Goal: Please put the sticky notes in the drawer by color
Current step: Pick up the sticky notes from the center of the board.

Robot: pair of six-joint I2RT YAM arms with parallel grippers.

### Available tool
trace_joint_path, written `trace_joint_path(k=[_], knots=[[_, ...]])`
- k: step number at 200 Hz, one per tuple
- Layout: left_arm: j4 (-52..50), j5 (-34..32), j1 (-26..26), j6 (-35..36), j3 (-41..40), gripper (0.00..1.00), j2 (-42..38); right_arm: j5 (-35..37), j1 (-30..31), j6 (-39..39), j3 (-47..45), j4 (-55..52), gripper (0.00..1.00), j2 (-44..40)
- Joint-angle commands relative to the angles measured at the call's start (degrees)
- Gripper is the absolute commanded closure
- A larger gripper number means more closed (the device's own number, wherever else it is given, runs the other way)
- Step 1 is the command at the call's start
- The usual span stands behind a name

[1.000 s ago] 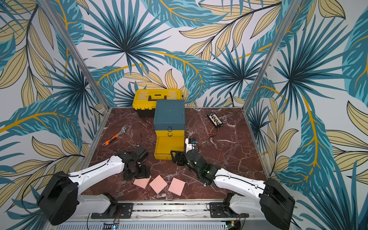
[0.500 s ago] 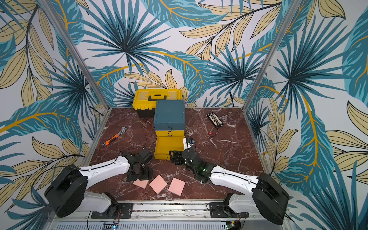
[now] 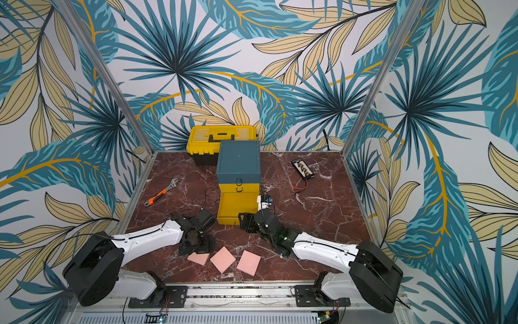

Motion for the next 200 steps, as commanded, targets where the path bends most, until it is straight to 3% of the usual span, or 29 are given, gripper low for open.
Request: trace_joint_path(k=[1, 119, 200], knots=[[9.17, 2.15, 0.21, -2.05, -4.97, 0.04, 2.96, 1.00, -0.35, 0.61, 0.97, -1.45, 0.18, 1.10], [5.67, 2.10, 0.21, -2.84, -3.94, 0.15, -2.36, 0.71, -1.41, 2.71, 0.62, -0.39, 0.18, 2.96], [1.61, 0.75, 0.14, -2.84, -1.28, 0.16, -5.52, 0.61, -2.48, 4.21, -0.77, 0.52, 0.18, 2.96]])
